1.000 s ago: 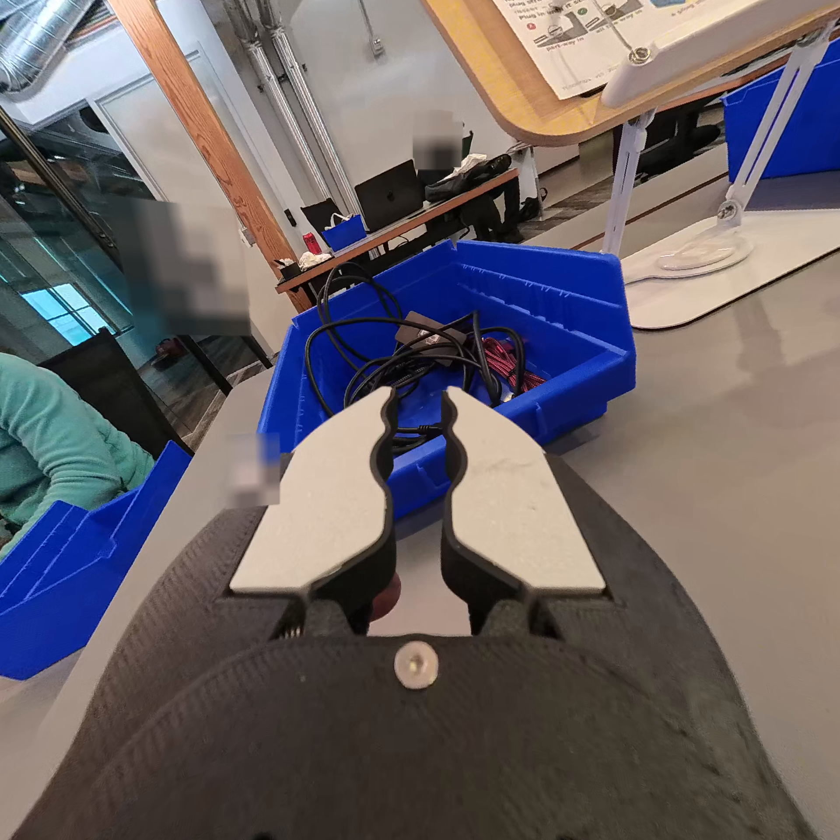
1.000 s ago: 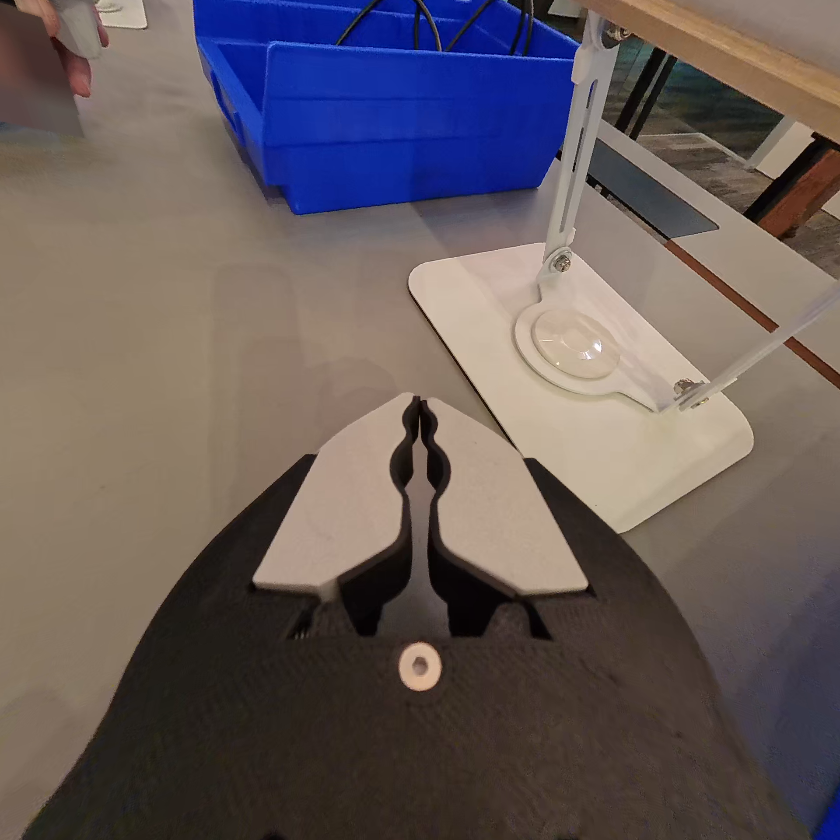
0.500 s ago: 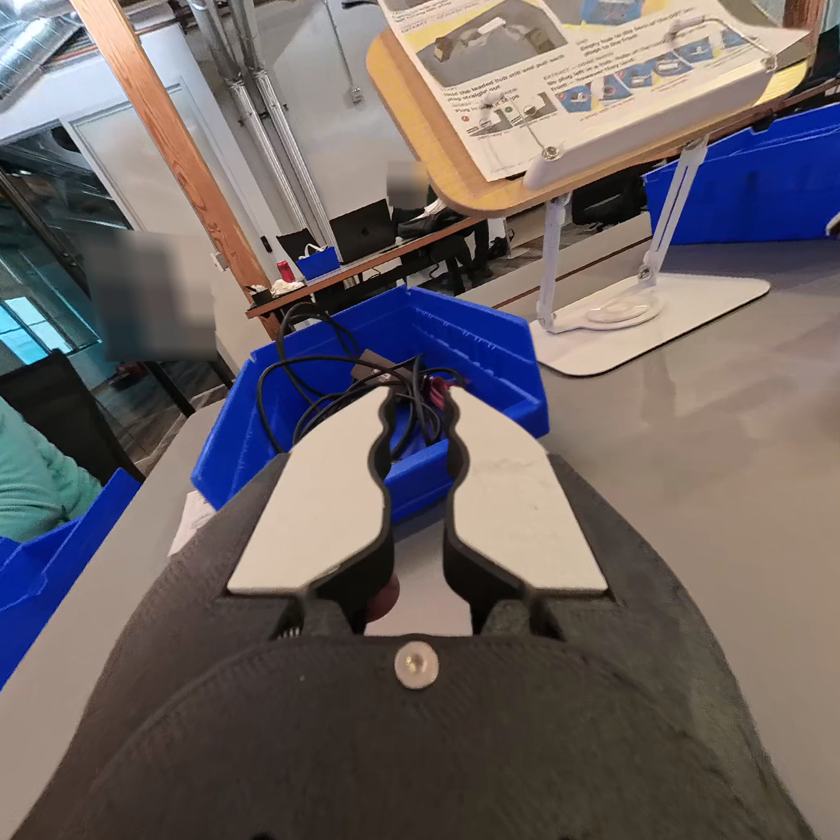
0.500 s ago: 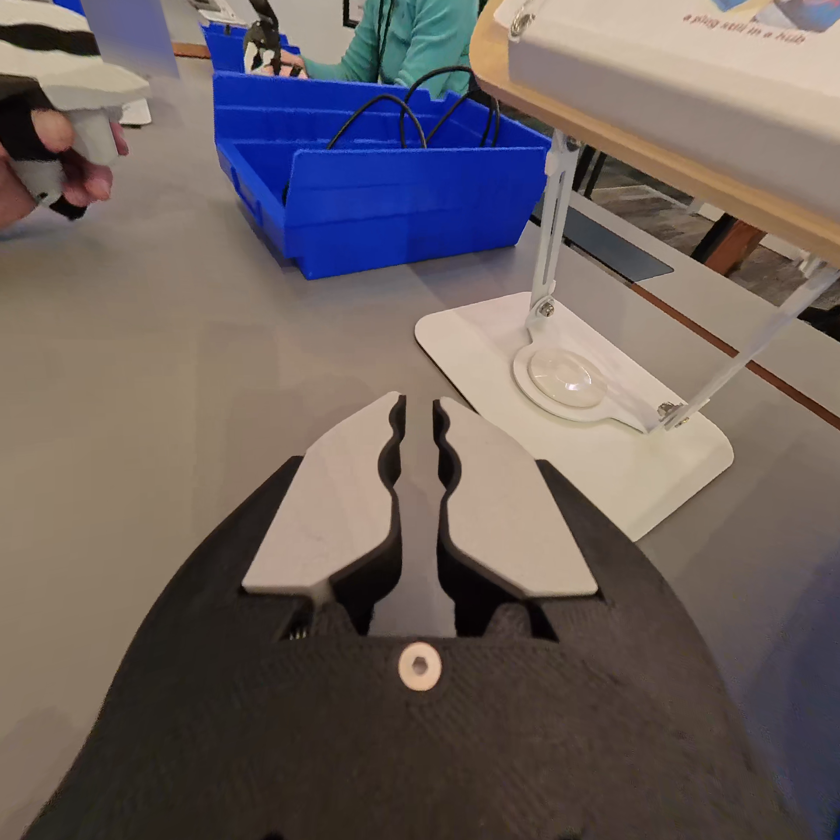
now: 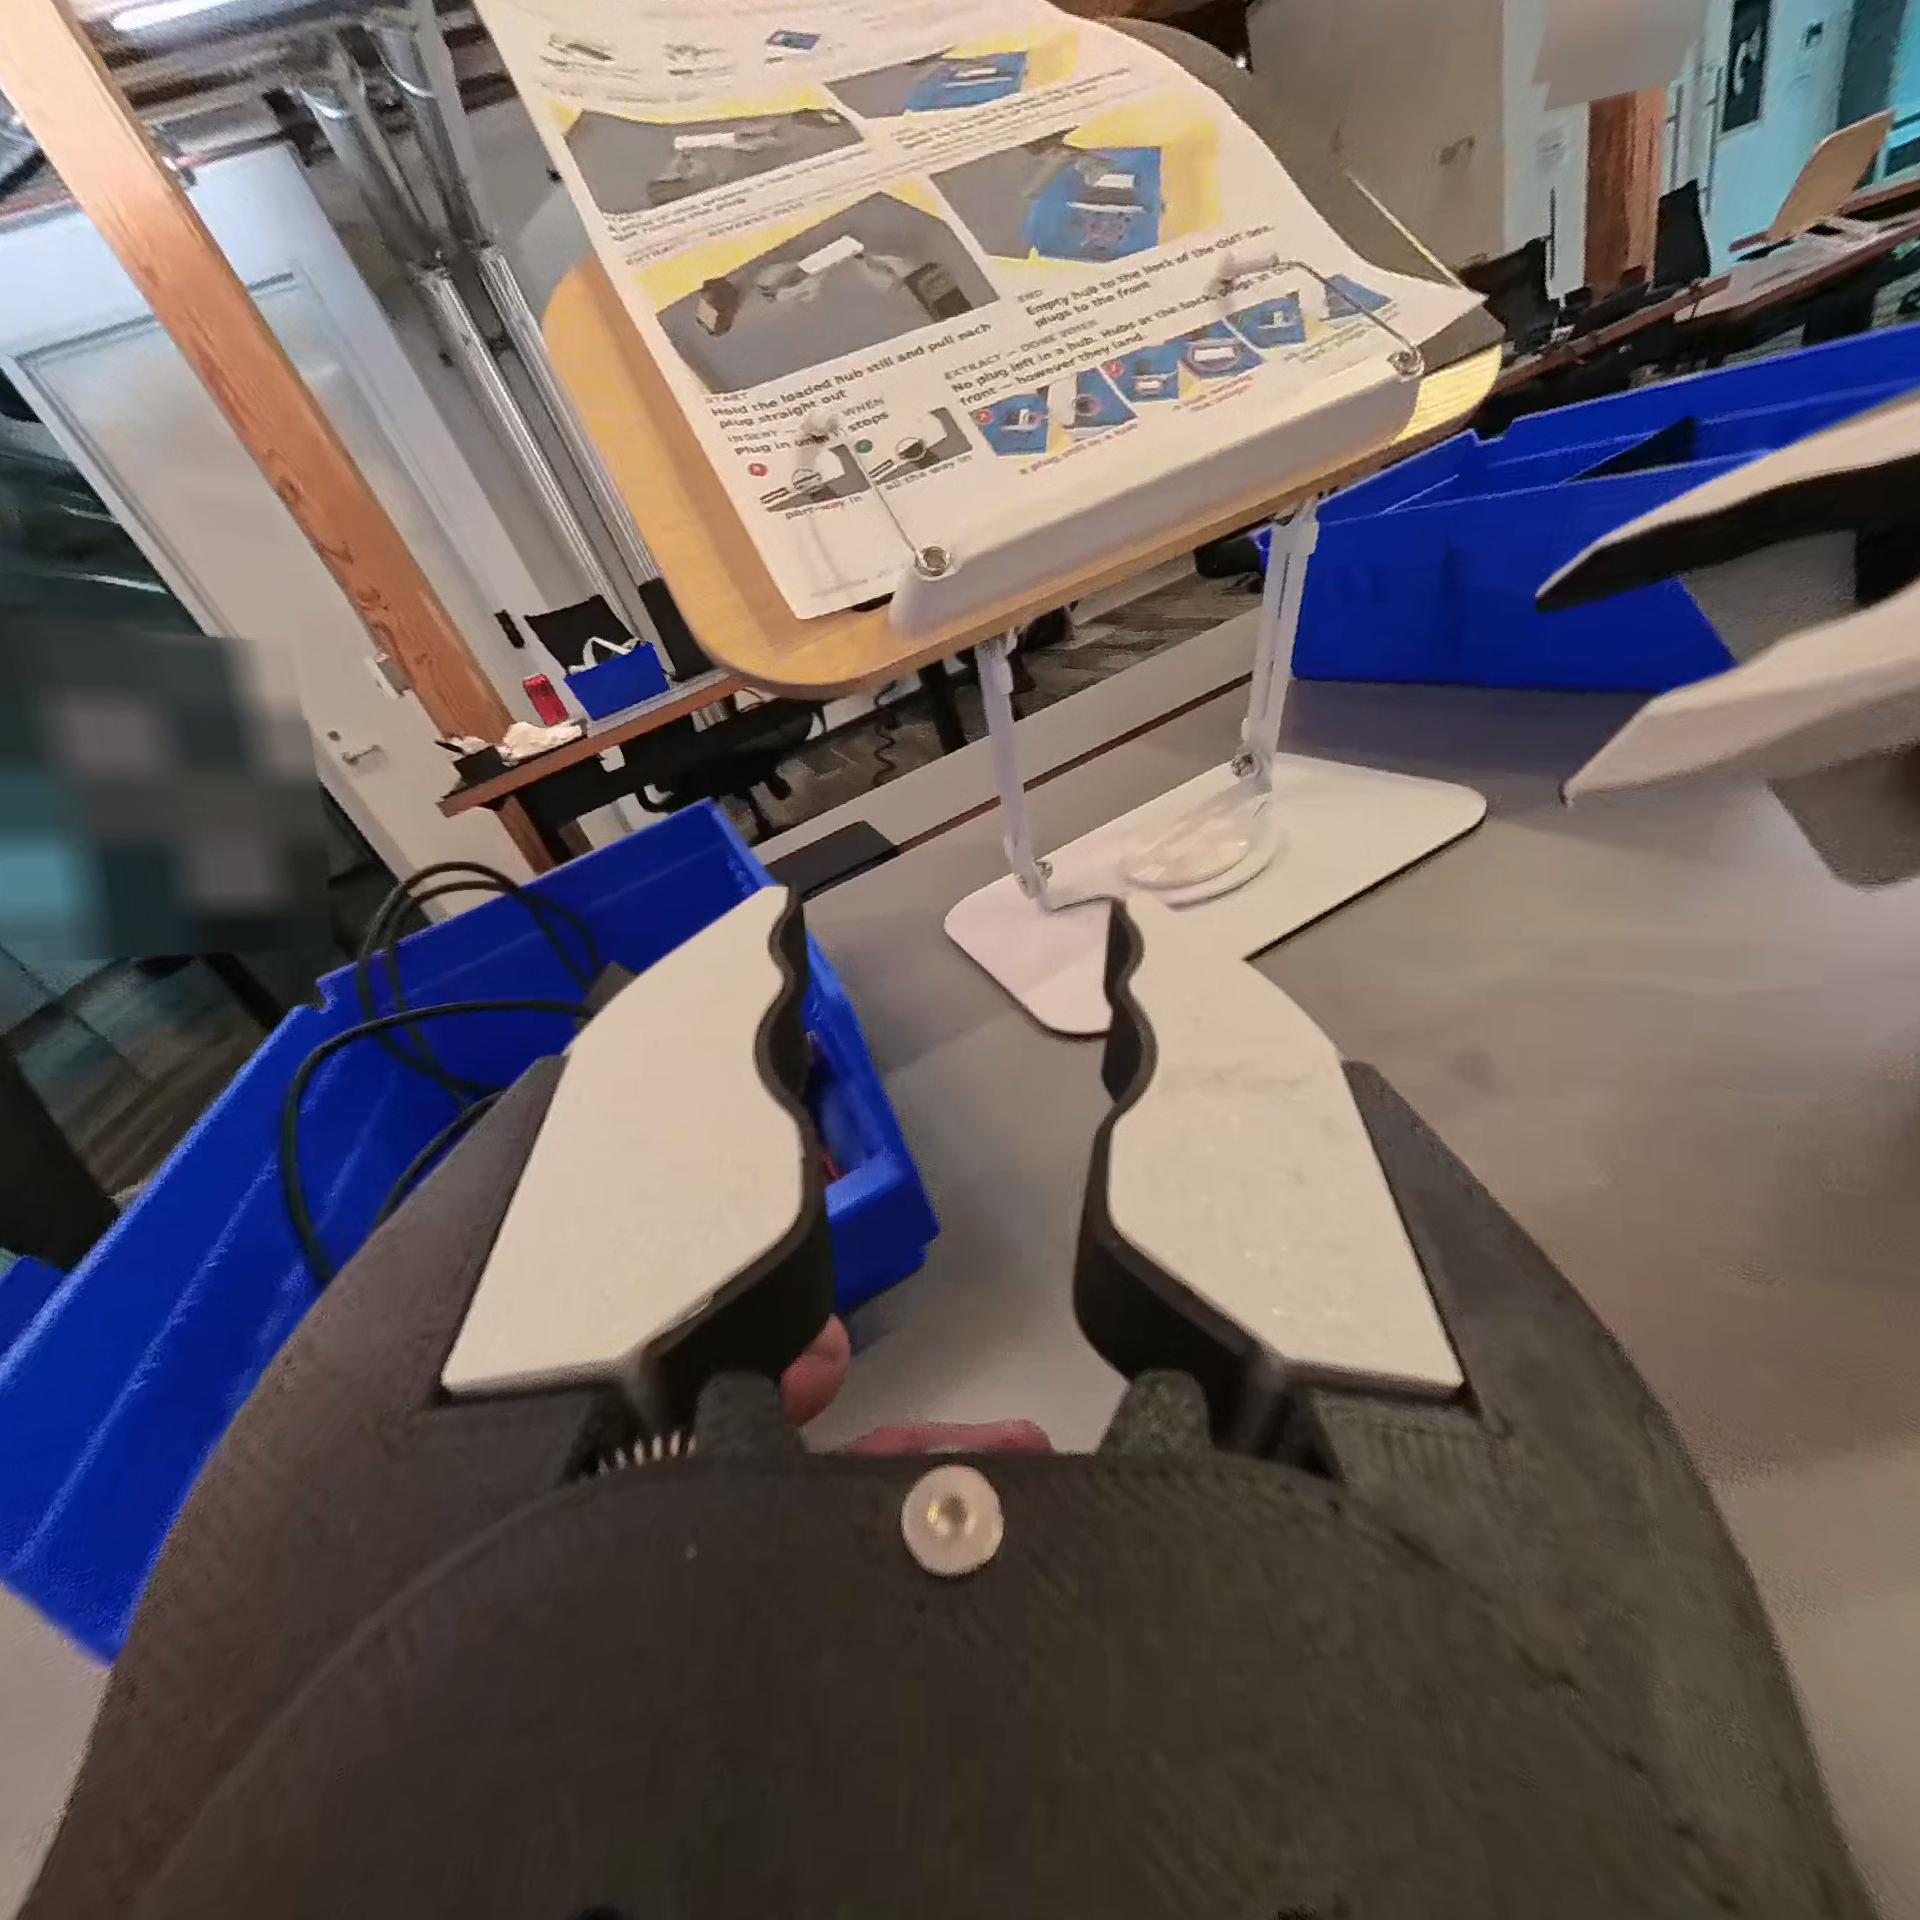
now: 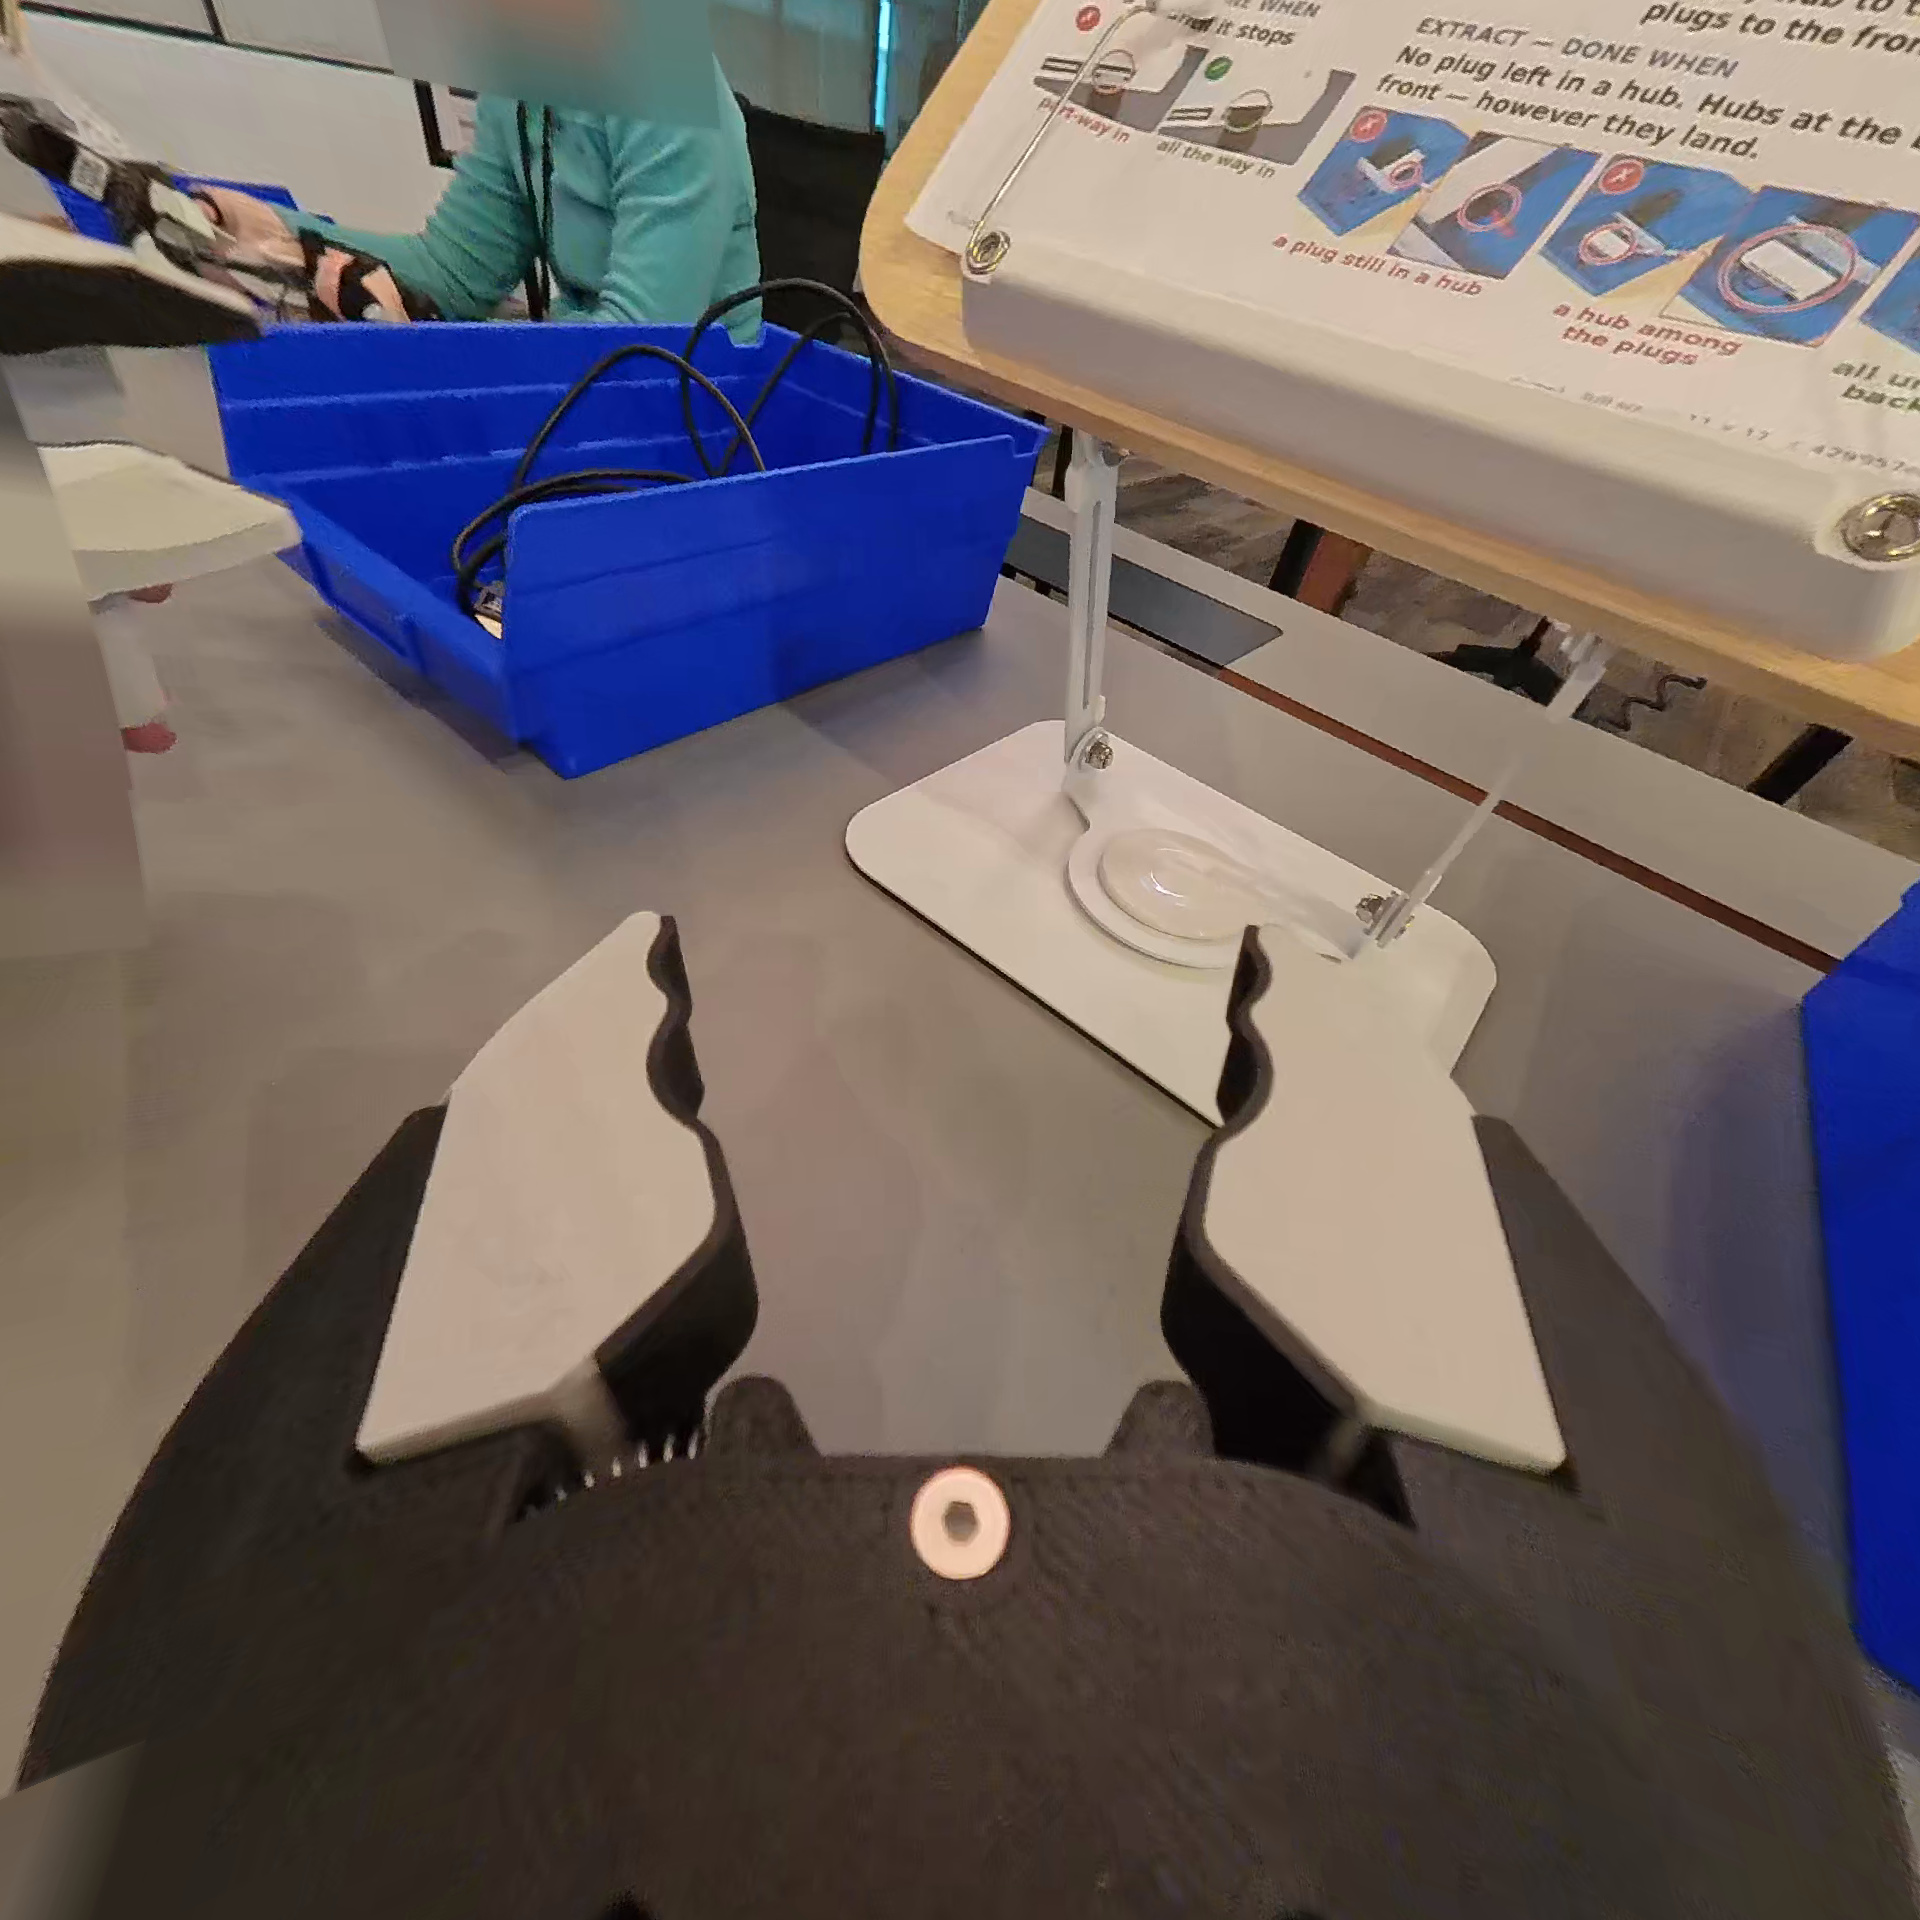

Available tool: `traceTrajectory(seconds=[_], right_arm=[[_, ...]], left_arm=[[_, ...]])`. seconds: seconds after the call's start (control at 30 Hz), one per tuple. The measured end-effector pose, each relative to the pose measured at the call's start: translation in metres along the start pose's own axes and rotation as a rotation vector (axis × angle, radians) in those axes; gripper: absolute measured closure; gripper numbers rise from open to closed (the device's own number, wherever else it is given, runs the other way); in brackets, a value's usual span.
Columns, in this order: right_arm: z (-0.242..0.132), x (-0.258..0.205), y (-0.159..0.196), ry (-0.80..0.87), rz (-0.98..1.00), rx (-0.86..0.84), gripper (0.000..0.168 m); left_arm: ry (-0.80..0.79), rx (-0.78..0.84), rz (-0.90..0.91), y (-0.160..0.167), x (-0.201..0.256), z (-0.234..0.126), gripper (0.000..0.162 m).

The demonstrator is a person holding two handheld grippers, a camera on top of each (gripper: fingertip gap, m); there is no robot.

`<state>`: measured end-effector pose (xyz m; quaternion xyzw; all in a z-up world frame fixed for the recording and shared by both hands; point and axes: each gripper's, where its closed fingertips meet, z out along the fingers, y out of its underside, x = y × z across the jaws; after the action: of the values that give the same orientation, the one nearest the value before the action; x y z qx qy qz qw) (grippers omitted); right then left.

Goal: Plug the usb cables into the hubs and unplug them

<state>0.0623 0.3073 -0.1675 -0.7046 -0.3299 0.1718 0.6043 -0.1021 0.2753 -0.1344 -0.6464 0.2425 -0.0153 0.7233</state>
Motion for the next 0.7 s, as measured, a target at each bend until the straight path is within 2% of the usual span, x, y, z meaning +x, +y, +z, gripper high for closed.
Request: traceTrajectory(seconds=[0.1,0.17,0.27,0.4,0.63,0.7], right_arm=[[-0.005,-0.002,-0.004,0.009,-0.017,0.017,0.068],[-0.006,0.000,-0.005,0.017,-0.018,0.020,0.063],[-0.005,0.007,0.003,0.041,-0.035,0.001,0.059],[-0.003,0.014,0.015,0.058,0.001,-0.014,0.058],[0.000,0.018,0.023,0.059,0.012,-0.022,0.053],[0.000,0.016,0.021,0.055,-0.001,-0.012,0.053]], left_arm=[[0.089,-0.042,-0.058,0.000,0.021,0.017,0.072],[0.135,-0.058,-0.043,0.001,0.036,0.027,0.062],[0.170,-0.032,0.015,-0.006,0.055,0.039,0.058],[0.216,-0.037,0.001,-0.004,0.073,0.053,0.054],[0.205,-0.033,-0.014,0.002,0.070,0.054,0.042],[0.219,-0.048,-0.014,0.006,0.072,0.054,0.045]])
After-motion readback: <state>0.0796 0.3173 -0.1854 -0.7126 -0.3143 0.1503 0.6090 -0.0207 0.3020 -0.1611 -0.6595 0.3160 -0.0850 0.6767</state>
